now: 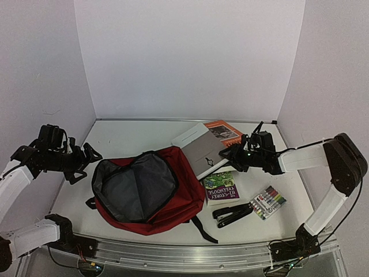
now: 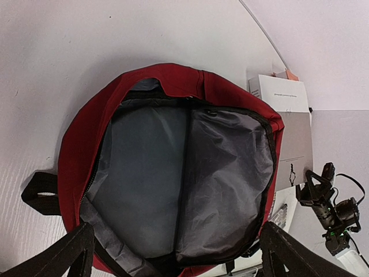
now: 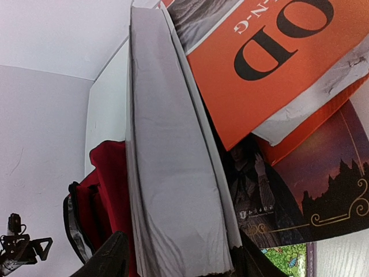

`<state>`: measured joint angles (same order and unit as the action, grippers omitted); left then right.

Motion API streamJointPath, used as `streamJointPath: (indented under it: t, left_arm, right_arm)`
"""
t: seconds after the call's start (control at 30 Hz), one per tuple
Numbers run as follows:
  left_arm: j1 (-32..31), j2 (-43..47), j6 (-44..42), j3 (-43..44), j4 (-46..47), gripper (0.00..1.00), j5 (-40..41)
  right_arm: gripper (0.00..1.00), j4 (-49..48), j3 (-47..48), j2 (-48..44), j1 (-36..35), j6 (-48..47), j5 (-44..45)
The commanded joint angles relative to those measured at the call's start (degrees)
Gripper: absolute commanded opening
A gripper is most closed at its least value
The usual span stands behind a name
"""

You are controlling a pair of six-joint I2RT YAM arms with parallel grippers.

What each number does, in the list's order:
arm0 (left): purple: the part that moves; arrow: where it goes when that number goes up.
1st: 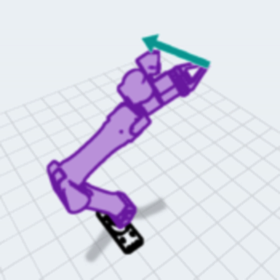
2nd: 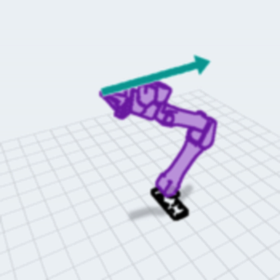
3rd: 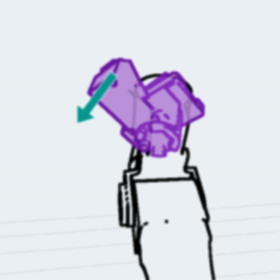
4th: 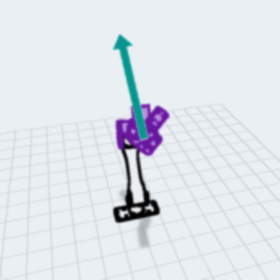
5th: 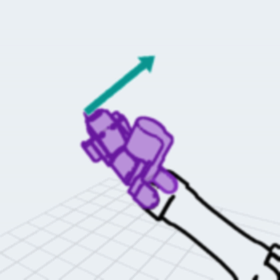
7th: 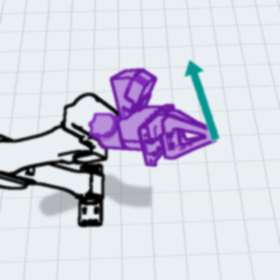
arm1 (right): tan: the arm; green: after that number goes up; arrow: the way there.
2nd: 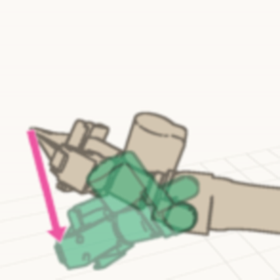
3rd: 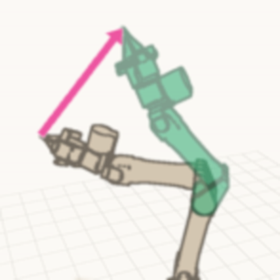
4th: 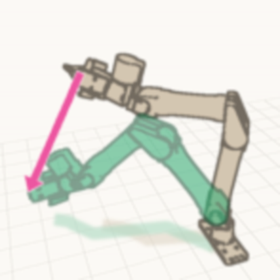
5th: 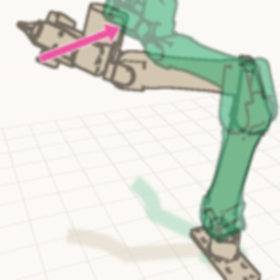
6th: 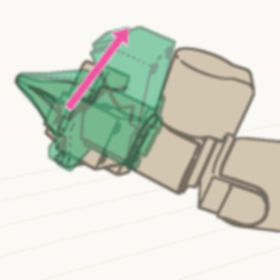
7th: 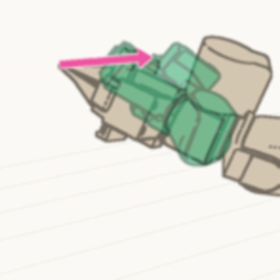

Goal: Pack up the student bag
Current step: Pick up the book from the center of the board.

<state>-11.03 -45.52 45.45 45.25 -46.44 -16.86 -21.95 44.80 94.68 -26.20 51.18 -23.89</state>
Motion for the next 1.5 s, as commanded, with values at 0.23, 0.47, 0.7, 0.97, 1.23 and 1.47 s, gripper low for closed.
streamJointPath:
  t: [0.23,0.47,0.7,0.97,1.23,1.47]
  left_arm:
    - [0.25,-0.13,-0.09,2.45,-0.25,1.00,-0.57]
    - [0.28,0.39,-0.60,2.09,0.60,1.00,-2.98]
    - [0.27,-0.18,-1.94,2.76,0.54,1.00,-5.62]
    - [0.22,-0.47,-7.68,4.03,2.81,1.00,-12.70]
    - [0.20,-1.08,-10.58,6.26,12.02,1.00,-26.31]
    - [-0.65,-3.72,-10.82,8.32,19.43,1.00,-37.34]
  right_arm:
    - [0.43,-13.07,0.81,2.81,-0.36,1.57,-2.67]
    - [0.35,-18.48,1.31,-0.66,-1.01,-0.59,-4.67]
    - [0.32,-14.10,6.09,-3.51,-2.06,-5.39,-4.35]
    - [0.31,-2.46,12.29,-11.91,-2.14,-10.58,-2.11]
    - [0.29,7.83,15.86,-19.11,-2.42,-12.50,-6.00]
    - [0.29,15.72,16.18,-24.13,-4.20,-13.02,-12.37]
